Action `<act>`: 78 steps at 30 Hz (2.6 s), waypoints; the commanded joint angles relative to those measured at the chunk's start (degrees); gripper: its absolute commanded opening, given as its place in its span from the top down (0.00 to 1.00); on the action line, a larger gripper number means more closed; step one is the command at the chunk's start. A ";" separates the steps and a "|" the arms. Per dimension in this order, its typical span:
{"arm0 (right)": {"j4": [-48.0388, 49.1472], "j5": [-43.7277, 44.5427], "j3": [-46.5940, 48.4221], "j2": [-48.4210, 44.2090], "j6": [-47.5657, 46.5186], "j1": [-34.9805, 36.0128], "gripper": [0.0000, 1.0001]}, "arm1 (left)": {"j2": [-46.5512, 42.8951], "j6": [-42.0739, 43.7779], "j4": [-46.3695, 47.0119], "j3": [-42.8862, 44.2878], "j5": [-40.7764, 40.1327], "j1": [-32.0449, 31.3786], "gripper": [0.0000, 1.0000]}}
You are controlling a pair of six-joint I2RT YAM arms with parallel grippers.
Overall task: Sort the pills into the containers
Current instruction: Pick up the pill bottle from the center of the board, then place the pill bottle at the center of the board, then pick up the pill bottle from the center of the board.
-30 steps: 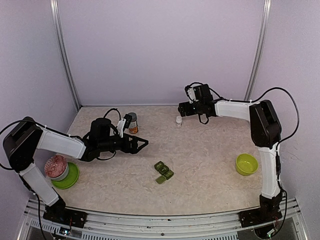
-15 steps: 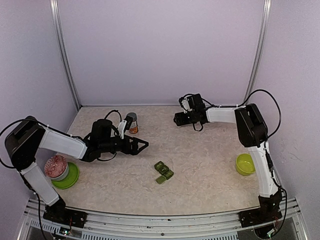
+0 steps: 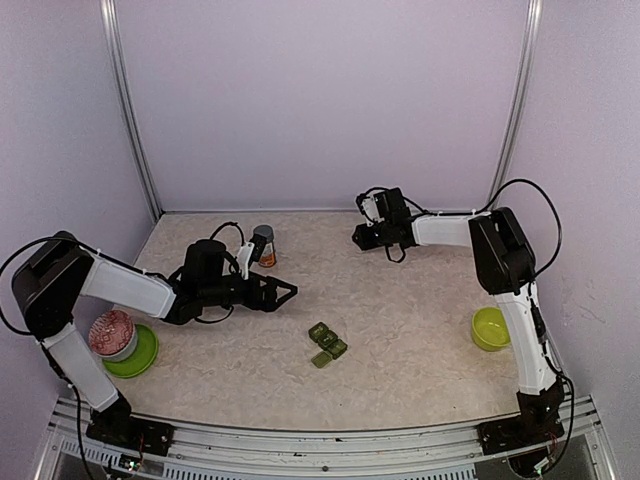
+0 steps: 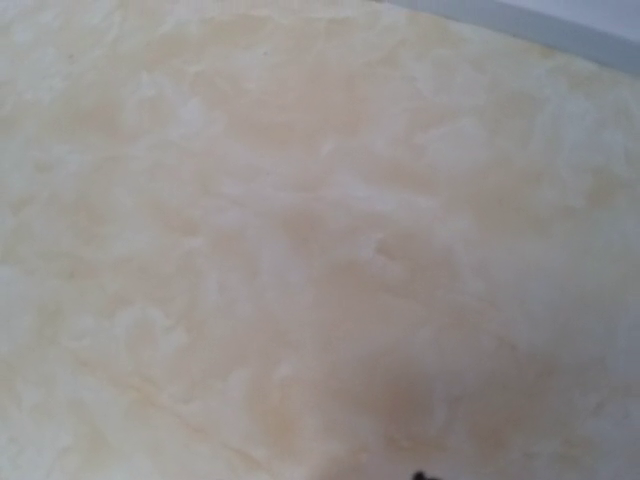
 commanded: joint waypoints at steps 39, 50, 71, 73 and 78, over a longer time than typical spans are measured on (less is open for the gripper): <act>12.10 1.63 -52.12 -35.63 -0.33 16.31 0.62 | -1.82 1.82 -0.21 0.97 -0.77 -1.97 0.01; 12.23 1.74 -55.08 -42.88 -0.17 16.33 0.23 | -1.76 6.00 -1.47 1.98 -1.80 -4.88 0.01; 4.00 14.31 -64.10 -61.45 6.85 10.80 0.00 | 9.84 12.85 -18.65 22.47 -11.59 -17.32 0.01; 4.53 14.39 -65.45 -62.97 7.93 8.95 0.00 | 11.02 12.47 -19.26 24.56 -11.85 -17.57 0.01; 5.55 14.91 -68.22 -66.68 8.75 6.10 0.00 | 15.74 11.73 -23.68 31.62 -12.17 -17.90 0.01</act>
